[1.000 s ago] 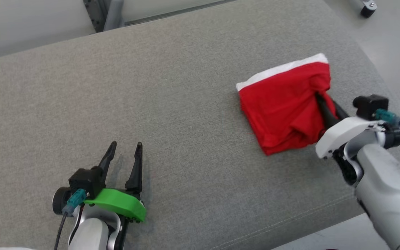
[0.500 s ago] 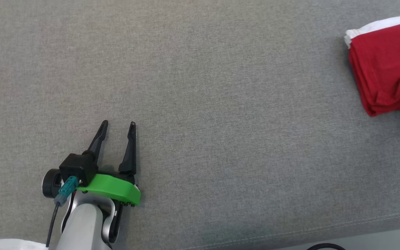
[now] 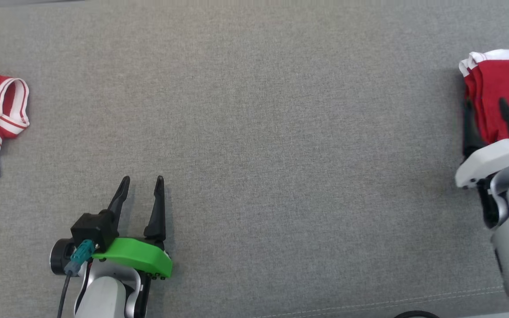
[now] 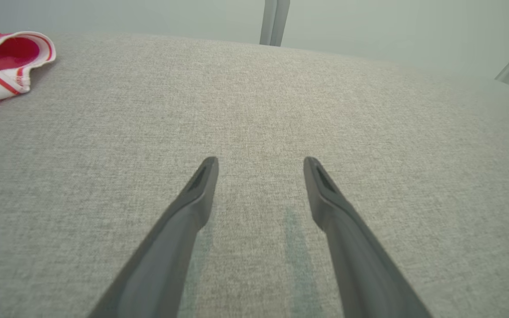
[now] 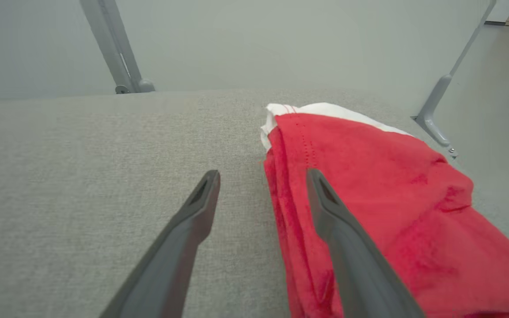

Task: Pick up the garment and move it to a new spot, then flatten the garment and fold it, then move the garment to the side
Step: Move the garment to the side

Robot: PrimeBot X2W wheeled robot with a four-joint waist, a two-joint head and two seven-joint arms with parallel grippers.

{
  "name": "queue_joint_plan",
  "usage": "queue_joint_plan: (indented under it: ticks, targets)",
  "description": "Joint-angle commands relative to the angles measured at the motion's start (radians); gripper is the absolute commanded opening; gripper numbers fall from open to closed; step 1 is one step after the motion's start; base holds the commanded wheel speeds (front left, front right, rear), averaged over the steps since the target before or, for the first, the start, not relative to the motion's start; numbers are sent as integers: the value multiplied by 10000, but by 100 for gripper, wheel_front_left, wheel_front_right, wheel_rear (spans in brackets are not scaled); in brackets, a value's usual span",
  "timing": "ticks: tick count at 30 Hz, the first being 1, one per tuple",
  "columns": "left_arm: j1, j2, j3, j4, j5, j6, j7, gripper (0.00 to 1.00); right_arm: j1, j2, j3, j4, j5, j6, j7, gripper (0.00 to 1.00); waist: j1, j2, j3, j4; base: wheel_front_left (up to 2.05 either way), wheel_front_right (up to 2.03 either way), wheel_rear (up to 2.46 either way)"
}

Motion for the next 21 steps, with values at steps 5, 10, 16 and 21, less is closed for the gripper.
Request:
queue_joint_plan:
  ticks: [5,10,16,21]
  targets:
    - [391,30,259,130,-59,198,-1,100,1372,910,1028,-1746,205,-15,-2,100,0,-1,-1182,-149,0,0,0]
    - [786,29,486,236,-120,259,-1,100,2396,1566,1781,-2551,236,-15,-2,100,0,-1,-1574,-143,0,0,0]
    - [1303,29,722,372,-226,336,-1,100,3310,1938,2375,-2851,-32,-15,-2,100,0,-1,-2189,-96,0,0,0]
    - [1745,30,823,509,-227,351,-1,100,3847,2144,2283,-2932,-56,-15,-2,100,0,-1,-2688,-106,0,0,0]
